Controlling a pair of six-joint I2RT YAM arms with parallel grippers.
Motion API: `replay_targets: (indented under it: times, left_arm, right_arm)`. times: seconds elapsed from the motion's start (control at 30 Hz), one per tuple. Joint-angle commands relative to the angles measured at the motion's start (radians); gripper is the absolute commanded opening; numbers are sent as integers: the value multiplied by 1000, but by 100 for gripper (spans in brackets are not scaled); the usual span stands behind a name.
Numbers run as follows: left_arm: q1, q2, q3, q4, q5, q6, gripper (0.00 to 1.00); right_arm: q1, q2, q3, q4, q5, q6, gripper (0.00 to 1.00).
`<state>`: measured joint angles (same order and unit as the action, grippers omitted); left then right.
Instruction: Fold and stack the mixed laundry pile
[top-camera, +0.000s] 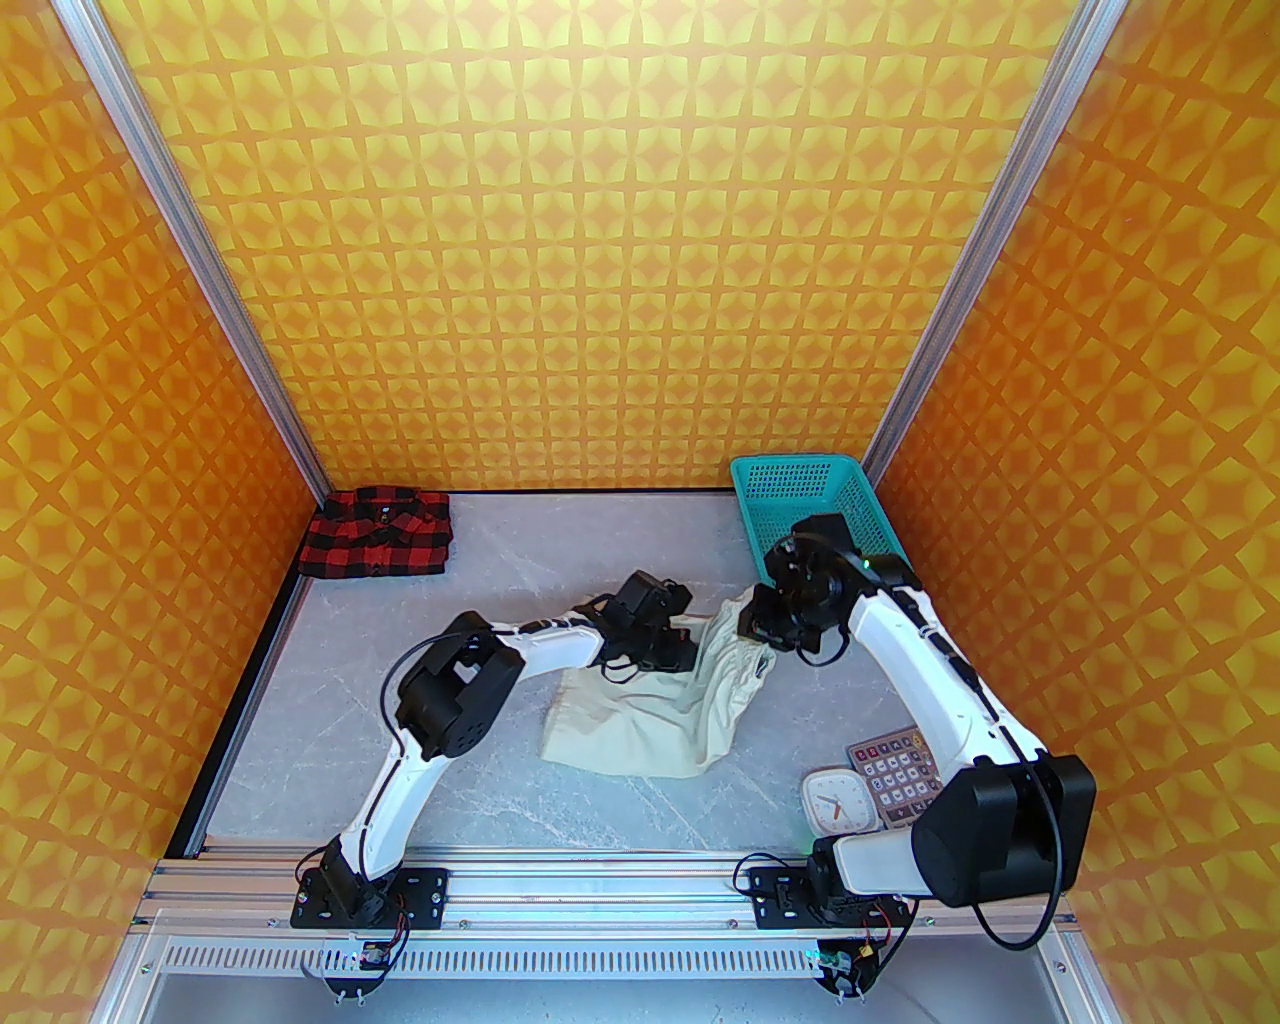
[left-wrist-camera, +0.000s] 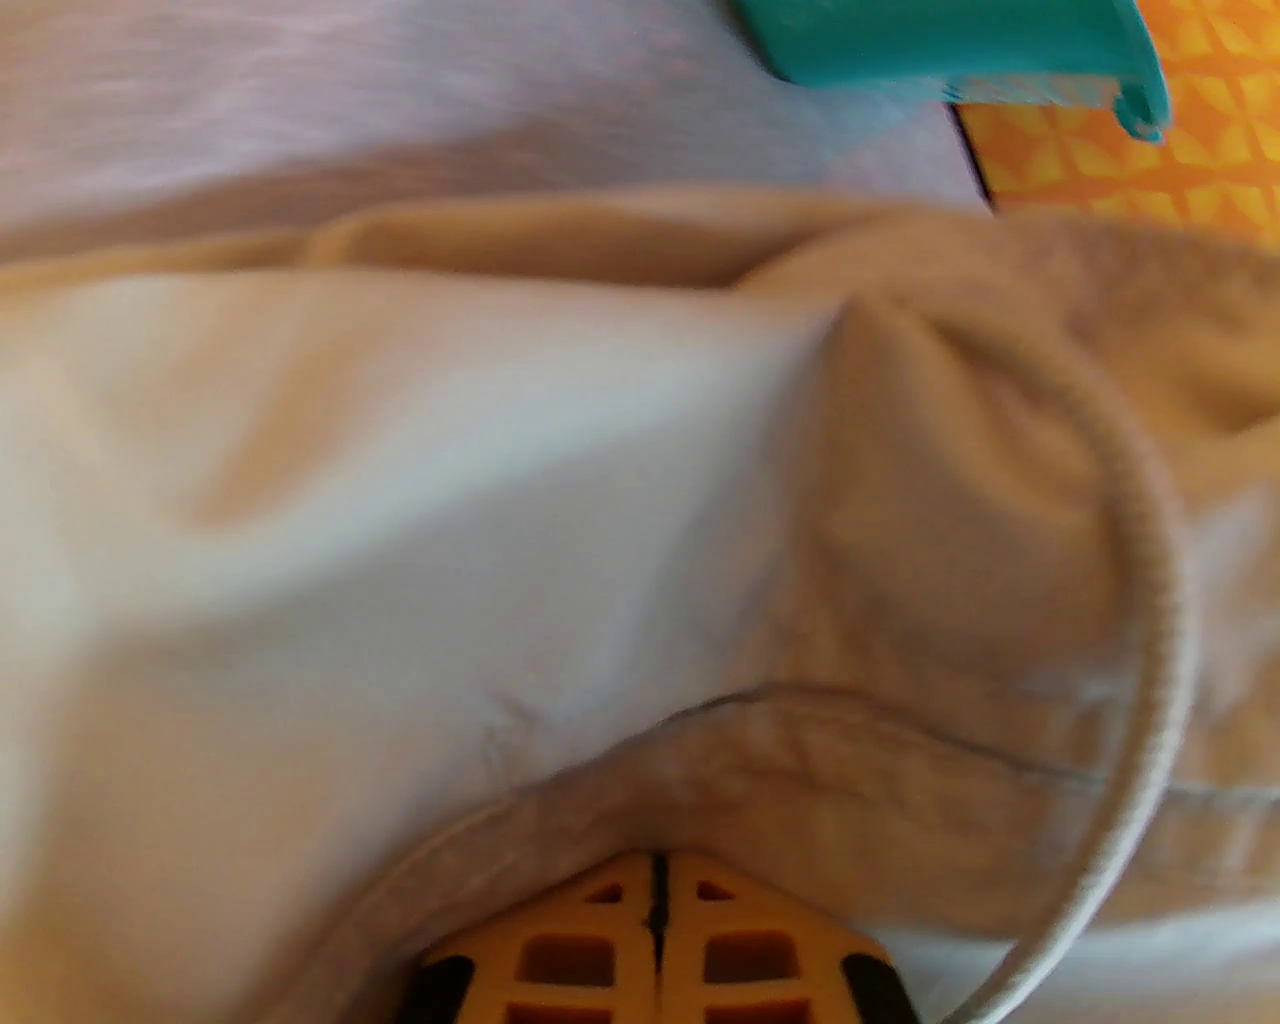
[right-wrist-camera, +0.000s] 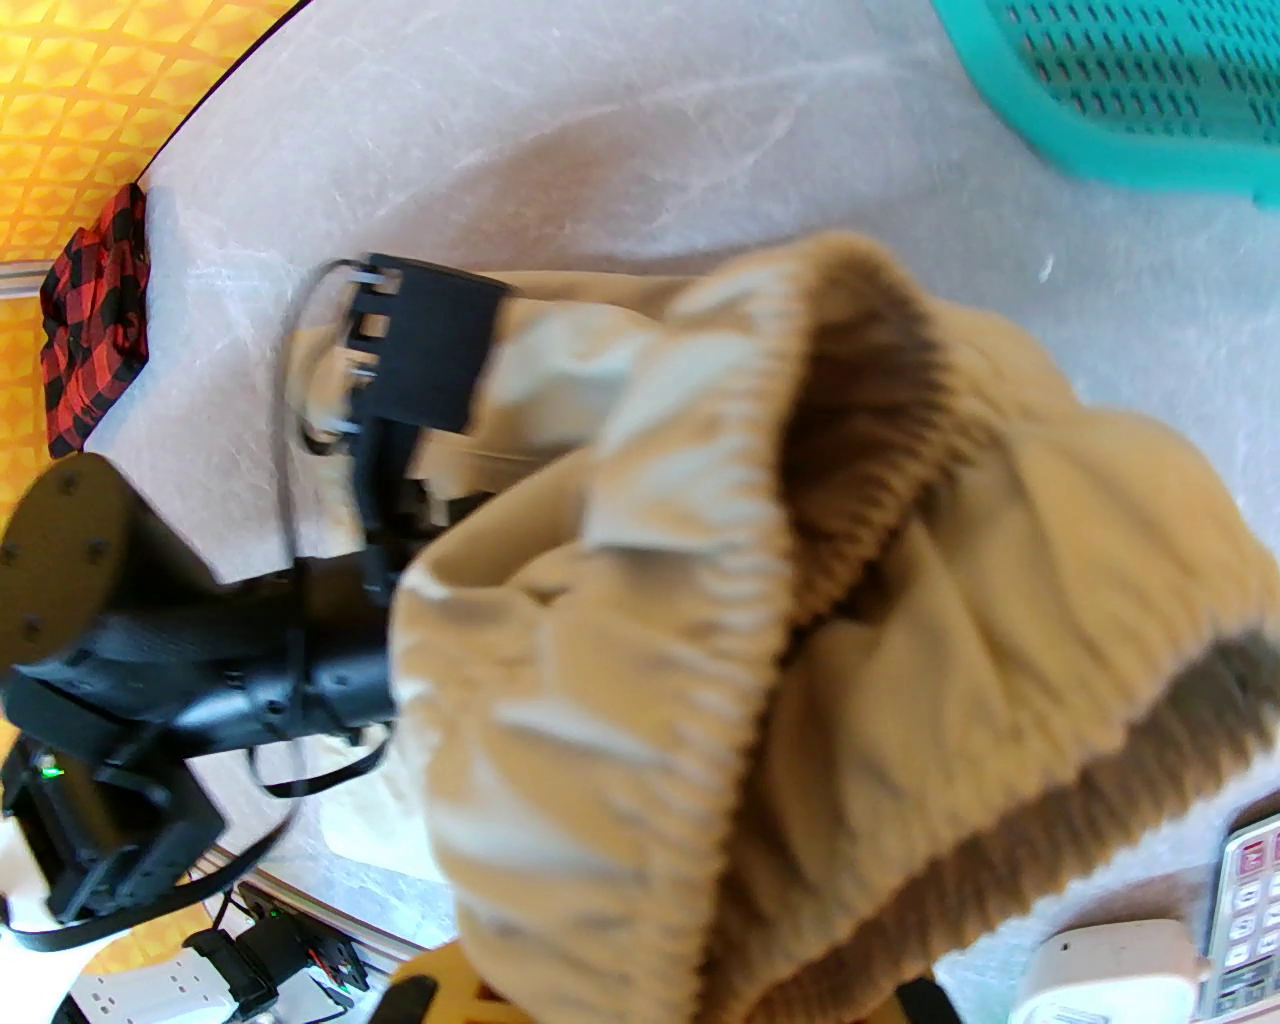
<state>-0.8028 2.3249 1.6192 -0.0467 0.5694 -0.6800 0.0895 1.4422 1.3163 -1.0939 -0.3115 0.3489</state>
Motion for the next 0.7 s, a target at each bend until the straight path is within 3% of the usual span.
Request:
replay_targets:
  times: [0.0, 0.27, 0.43, 0.67]
  left_arm:
    - [6, 4, 41, 83, 46, -43, 0]
    - [41, -168, -77, 66, 43, -69, 7]
    - [59, -299, -238, 15, 49, -39, 0]
    - [77, -345, -383, 124, 261, -103, 0]
  right_arm:
    - [12, 27, 34, -56, 38, -25, 13]
    - [13, 54, 49, -128, 144, -23, 16]
    - [41, 77, 99, -160, 155, -3, 15]
    - [98, 116, 157, -171, 172, 26, 15]
